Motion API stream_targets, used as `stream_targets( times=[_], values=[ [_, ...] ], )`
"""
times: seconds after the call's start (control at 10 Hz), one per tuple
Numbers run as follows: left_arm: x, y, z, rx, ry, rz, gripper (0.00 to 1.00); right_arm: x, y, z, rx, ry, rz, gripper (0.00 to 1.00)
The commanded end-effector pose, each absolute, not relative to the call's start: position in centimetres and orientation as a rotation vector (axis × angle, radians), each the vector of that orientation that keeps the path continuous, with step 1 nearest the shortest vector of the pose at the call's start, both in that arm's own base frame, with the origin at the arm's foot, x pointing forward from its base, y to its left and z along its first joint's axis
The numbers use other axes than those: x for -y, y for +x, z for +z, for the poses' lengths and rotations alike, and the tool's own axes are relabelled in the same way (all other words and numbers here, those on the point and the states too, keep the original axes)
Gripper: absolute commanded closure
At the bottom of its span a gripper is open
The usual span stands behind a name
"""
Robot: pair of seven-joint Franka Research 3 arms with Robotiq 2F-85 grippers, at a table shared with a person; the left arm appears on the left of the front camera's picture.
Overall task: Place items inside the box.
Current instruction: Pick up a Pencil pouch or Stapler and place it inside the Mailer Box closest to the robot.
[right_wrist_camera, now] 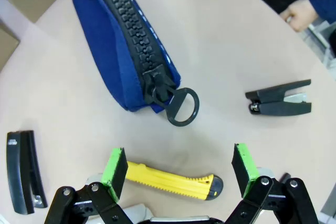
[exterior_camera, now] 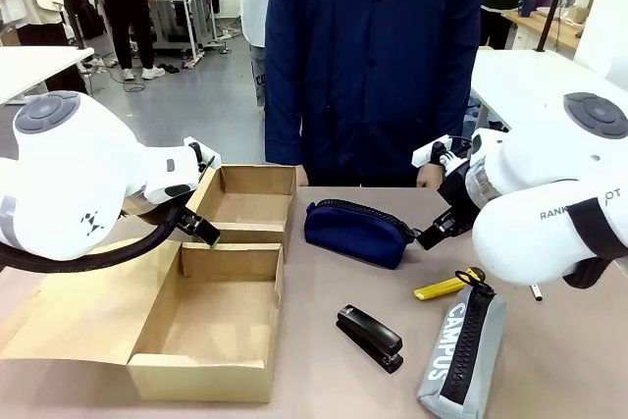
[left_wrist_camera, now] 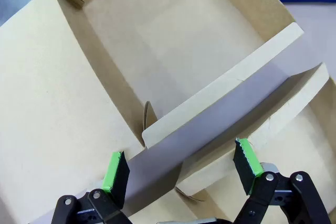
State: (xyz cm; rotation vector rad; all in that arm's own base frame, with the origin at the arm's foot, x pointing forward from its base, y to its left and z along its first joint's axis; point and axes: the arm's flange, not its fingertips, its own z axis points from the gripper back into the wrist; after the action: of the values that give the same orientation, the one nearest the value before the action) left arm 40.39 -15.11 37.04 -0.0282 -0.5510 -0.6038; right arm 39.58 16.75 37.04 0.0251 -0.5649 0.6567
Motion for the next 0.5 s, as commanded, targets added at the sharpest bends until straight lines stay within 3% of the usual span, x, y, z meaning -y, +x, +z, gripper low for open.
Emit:
stream_targets(
  times=[0.0,0.4],
  values=[
    [15.1,40.4,37.0,0.551,-0.028,-0.604,0.0,-16.7,39.6,37.0,0.565,0.026,0.656,0.0],
    [15.1,40.4,37.0,0.551,-0.028,-0.604,0.0,-16.5,39.5,38.7,0.559,0.04,0.655,0.0]
  ],
)
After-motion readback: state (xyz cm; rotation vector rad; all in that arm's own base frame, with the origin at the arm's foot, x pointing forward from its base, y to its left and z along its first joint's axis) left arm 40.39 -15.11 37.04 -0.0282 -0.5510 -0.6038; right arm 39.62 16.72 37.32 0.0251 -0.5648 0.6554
